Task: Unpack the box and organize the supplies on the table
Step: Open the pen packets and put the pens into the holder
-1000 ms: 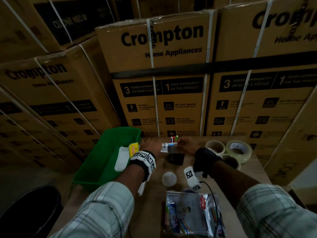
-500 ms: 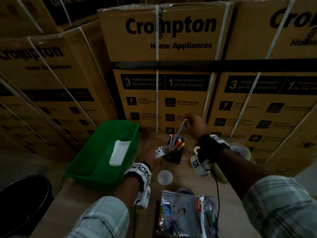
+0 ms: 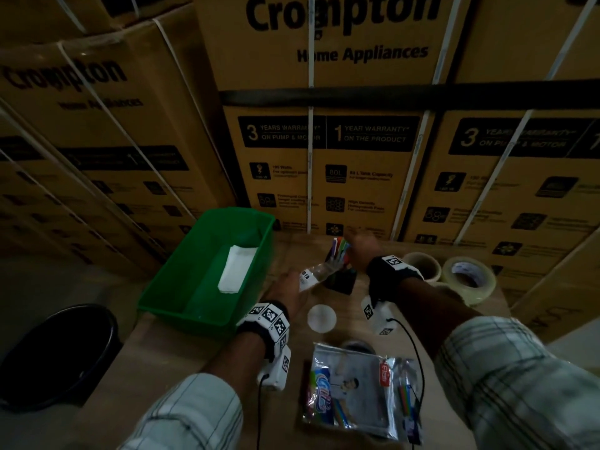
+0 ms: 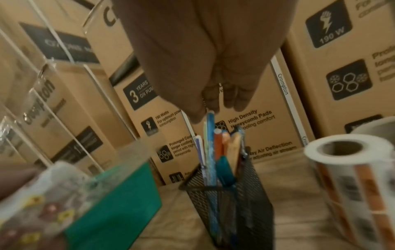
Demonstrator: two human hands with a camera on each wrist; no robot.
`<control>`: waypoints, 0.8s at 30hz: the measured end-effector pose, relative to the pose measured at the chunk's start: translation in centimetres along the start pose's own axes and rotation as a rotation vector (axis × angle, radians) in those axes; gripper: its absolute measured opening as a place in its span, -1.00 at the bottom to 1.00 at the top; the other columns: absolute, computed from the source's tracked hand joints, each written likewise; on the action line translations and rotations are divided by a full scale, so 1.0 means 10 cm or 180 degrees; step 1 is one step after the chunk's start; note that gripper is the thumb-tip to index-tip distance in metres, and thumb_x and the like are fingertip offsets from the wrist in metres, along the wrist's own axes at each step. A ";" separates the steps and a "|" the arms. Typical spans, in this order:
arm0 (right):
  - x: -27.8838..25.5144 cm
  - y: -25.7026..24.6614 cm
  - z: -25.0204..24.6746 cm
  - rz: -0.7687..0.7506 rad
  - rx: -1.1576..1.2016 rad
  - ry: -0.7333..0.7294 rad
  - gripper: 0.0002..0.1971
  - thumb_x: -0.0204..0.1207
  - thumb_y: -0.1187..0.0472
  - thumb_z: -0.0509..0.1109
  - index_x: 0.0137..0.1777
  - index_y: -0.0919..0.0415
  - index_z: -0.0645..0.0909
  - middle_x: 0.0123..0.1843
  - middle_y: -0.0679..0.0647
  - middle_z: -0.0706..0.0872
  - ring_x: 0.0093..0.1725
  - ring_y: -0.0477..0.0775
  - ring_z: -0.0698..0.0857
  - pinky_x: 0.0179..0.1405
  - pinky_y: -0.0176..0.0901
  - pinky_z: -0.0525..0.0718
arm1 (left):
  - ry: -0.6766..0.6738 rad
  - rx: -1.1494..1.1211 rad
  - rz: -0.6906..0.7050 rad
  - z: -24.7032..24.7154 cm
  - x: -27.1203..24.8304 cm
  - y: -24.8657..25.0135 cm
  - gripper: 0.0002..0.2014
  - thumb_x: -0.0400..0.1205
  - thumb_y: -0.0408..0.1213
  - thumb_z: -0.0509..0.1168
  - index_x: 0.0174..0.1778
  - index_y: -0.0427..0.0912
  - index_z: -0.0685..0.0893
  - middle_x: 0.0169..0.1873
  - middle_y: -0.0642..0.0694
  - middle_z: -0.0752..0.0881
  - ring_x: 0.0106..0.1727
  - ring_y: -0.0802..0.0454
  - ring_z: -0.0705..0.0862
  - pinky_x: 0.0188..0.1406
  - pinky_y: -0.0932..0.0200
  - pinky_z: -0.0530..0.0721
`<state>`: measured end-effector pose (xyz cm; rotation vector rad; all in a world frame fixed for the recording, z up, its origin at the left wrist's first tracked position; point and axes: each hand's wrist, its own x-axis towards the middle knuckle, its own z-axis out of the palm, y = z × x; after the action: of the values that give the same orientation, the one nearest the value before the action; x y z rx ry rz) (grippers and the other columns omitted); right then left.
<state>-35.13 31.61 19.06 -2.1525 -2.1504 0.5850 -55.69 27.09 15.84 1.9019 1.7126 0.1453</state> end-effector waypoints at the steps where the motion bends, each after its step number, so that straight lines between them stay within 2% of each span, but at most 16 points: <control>1: -0.02 0.02 0.04 -0.0042 0.0002 0.0061 -0.31 0.52 0.25 0.38 0.61 0.08 0.19 0.65 0.23 0.21 0.62 0.33 0.19 0.56 0.25 0.33 | -0.0011 0.0012 0.0021 0.00 0.00 -0.01 -0.55 0.54 -0.23 0.35 0.34 -0.06 0.43 0.18 -0.16 0.68 0.18 -0.18 0.69 0.20 -0.16 0.68; 2: -0.05 0.05 0.06 -0.0062 0.0101 0.0198 -0.28 0.51 0.24 0.39 0.63 0.05 0.14 0.68 0.20 0.13 0.65 0.33 0.10 0.59 0.27 0.25 | -0.0024 0.0032 0.0043 0.00 -0.01 -0.01 -0.54 0.54 -0.22 0.36 0.35 -0.05 0.43 0.18 -0.16 0.69 0.18 -0.18 0.69 0.20 -0.15 0.68; 3: -0.09 0.07 0.07 -0.0081 0.0225 0.0407 -0.31 0.53 0.24 0.36 0.62 0.05 0.16 0.67 0.20 0.16 0.64 0.32 0.13 0.59 0.24 0.26 | -0.0019 0.0044 0.0069 0.00 -0.02 -0.01 -0.53 0.53 -0.20 0.37 0.35 -0.03 0.43 0.18 -0.16 0.69 0.19 -0.18 0.70 0.20 -0.15 0.68; 4: -0.14 0.08 0.07 -0.0118 0.0341 0.0631 -0.40 0.56 0.24 0.32 0.59 0.08 0.24 0.62 0.21 0.28 0.59 0.30 0.26 0.54 0.18 0.35 | 0.0005 0.0045 0.0089 0.00 -0.04 -0.02 -0.53 0.53 -0.18 0.38 0.35 -0.02 0.43 0.18 -0.15 0.70 0.19 -0.17 0.70 0.20 -0.15 0.68; 6: -0.27 0.07 0.04 -0.0211 0.0758 0.0864 -0.62 0.63 0.15 0.24 0.44 0.14 0.44 0.37 0.21 0.59 0.32 0.22 0.57 0.21 0.01 0.58 | 0.0071 0.0025 0.0125 0.01 -0.08 0.02 -0.52 0.53 -0.18 0.39 0.35 -0.02 0.43 0.20 -0.15 0.68 0.21 -0.17 0.69 0.21 -0.16 0.68; 8: -0.39 0.03 0.05 -0.0291 0.1369 0.0607 -0.64 0.64 -0.08 0.20 0.24 0.15 0.55 0.07 0.16 0.74 0.01 0.15 0.71 -0.10 -0.06 0.63 | 0.0193 0.0035 0.0212 0.02 -0.13 0.08 -0.48 0.52 -0.13 0.41 0.38 -0.06 0.42 0.26 -0.20 0.63 0.27 -0.21 0.64 0.25 -0.17 0.64; 10: -0.47 0.03 0.12 -0.0332 0.1924 0.0189 -0.58 0.52 -0.19 0.32 0.09 0.18 0.57 -0.12 0.14 0.75 -0.14 0.16 0.73 -0.20 0.03 0.68 | 0.0277 0.0181 0.0260 0.05 -0.20 0.16 -0.44 0.53 -0.07 0.41 0.41 -0.12 0.43 0.29 -0.22 0.59 0.30 -0.21 0.59 0.28 -0.15 0.60; 11: -0.51 0.04 0.18 -0.0355 0.2159 0.0026 -0.61 0.45 -0.11 0.43 0.07 0.18 0.54 -0.15 0.12 0.73 -0.15 0.17 0.73 -0.22 0.06 0.70 | 0.0306 0.0240 0.0277 0.07 -0.22 0.19 -0.43 0.53 -0.06 0.42 0.41 -0.13 0.43 0.29 -0.21 0.59 0.29 -0.20 0.59 0.27 -0.12 0.59; 12: -0.56 0.05 0.24 -0.0393 0.2360 -0.0108 -0.66 0.42 0.05 0.49 0.08 0.17 0.51 -0.15 0.09 0.71 -0.13 0.17 0.71 -0.23 0.03 0.70 | 0.0293 0.0241 0.0280 0.09 -0.26 0.23 -0.41 0.51 -0.04 0.44 0.42 -0.12 0.42 0.29 -0.18 0.60 0.30 -0.18 0.59 0.26 -0.10 0.59; 14: -0.63 0.11 0.33 -0.0562 0.2653 -0.0107 -0.72 0.44 0.34 0.45 0.07 0.12 0.46 -0.15 0.02 0.66 -0.13 0.11 0.67 -0.26 -0.15 0.65 | 0.0143 0.0005 0.0265 0.15 -0.33 0.26 -0.28 0.41 0.05 0.48 0.44 -0.03 0.36 0.32 -0.13 0.59 0.34 -0.14 0.58 0.29 -0.14 0.60; 16: -0.69 0.15 0.37 -0.0644 0.2713 0.0099 -0.77 0.48 0.45 0.36 0.01 0.13 0.50 -0.21 -0.03 0.64 -0.23 -0.02 0.63 -0.29 -0.24 0.59 | 0.0031 -0.0333 0.0271 0.21 -0.40 0.22 -0.14 0.27 0.21 0.45 0.46 0.08 0.28 0.36 -0.09 0.57 0.36 -0.10 0.57 0.31 -0.18 0.60; 17: -0.71 0.18 0.38 -0.0641 0.2705 0.0182 -0.79 0.48 0.49 0.33 -0.01 0.18 0.54 -0.22 -0.01 0.65 -0.25 -0.03 0.63 -0.29 -0.25 0.58 | 0.0005 -0.0460 0.0288 0.25 -0.43 0.18 -0.15 0.26 0.25 0.42 0.45 0.09 0.29 0.35 -0.07 0.58 0.35 -0.07 0.59 0.30 -0.17 0.62; 20: -0.81 0.21 0.40 -0.0604 0.2595 0.0263 -0.83 0.46 0.56 0.26 -0.08 0.32 0.56 -0.20 0.15 0.65 -0.22 0.08 0.61 -0.28 -0.23 0.54 | -0.0164 -0.0704 0.0374 0.27 -0.63 0.18 -0.43 0.47 0.09 0.37 0.37 0.01 0.42 0.32 -0.07 0.65 0.29 -0.05 0.65 0.28 -0.15 0.64; 22: -0.89 0.20 0.40 -0.0610 0.2519 0.0350 -0.80 0.47 0.56 0.26 -0.15 0.24 0.54 -0.26 0.04 0.64 -0.30 -0.03 0.60 -0.31 -0.27 0.52 | -0.0282 -0.0760 0.0393 0.26 -0.71 0.19 -0.60 0.58 -0.06 0.33 0.32 -0.04 0.52 0.26 -0.10 0.70 0.23 -0.08 0.69 0.25 -0.15 0.66; 24: -1.01 0.15 0.34 -0.0635 0.2572 0.0414 -0.72 0.48 0.57 0.29 -0.23 0.15 0.56 -0.26 -0.07 0.66 -0.33 -0.22 0.64 -0.37 -0.37 0.54 | -0.0292 -0.0707 0.0367 0.26 -0.77 0.18 -0.68 0.63 -0.16 0.30 0.31 -0.09 0.59 0.21 -0.13 0.74 0.18 -0.11 0.71 0.22 -0.11 0.68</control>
<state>-34.37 20.91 17.82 -1.4737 -1.6160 1.0301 -54.30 18.95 16.73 1.8132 1.4626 0.2763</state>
